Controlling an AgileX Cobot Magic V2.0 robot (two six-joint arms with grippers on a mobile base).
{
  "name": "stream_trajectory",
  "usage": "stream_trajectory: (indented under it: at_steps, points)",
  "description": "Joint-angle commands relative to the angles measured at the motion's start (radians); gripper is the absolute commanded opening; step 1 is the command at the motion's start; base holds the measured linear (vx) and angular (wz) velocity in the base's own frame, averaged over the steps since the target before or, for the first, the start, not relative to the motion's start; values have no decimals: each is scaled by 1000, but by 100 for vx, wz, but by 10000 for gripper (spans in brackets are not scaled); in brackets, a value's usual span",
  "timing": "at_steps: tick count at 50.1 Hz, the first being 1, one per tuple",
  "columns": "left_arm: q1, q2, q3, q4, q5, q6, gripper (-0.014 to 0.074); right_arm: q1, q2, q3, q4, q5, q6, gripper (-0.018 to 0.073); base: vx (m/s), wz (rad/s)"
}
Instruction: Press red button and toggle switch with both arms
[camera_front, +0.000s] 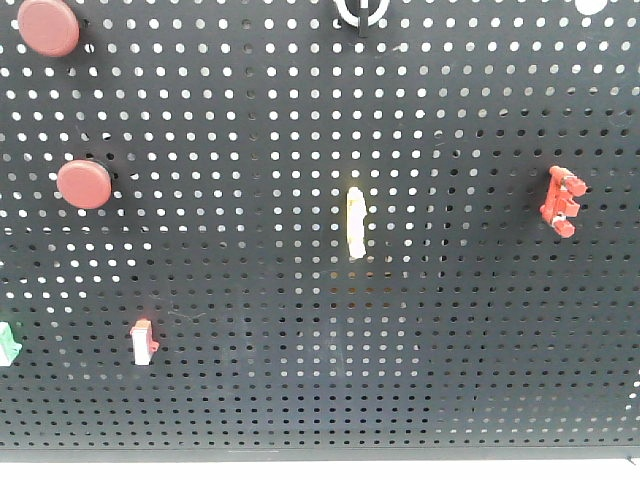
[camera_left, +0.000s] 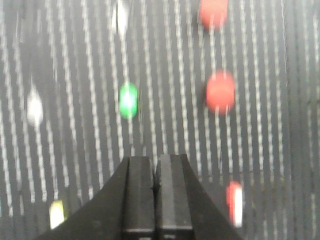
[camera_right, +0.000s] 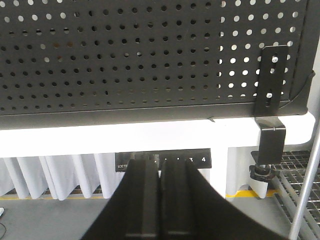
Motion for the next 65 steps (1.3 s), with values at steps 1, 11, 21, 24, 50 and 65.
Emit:
stream_trajectory:
  at_steps: [1, 11, 21, 24, 50, 65]
  points:
    - [-2, 158, -182, -5, 2, 2, 1, -4, -17, 12, -4, -84, -2, 0, 0, 0]
    - [-12, 422, -487, -66, 108, 139, 1, -4, -17, 12, -4, -84, -2, 0, 0, 0]
    - [-51, 622, -693, -376, 201, 471, 1, -4, -17, 12, -4, -84, -2, 0, 0, 0]
    - [-56, 671, -735, -484, 221, 574, 1, -4, -17, 12, -4, -84, -2, 0, 0, 0]
    - [-56, 973, -955, -740, 235, 801, 1, -4, -17, 12, -4, -86, -2, 0, 0, 0]
    - [-56, 1049, -1021, -739, 220, 800, 1, -4, -17, 12, -4, -86, -2, 0, 0, 0]
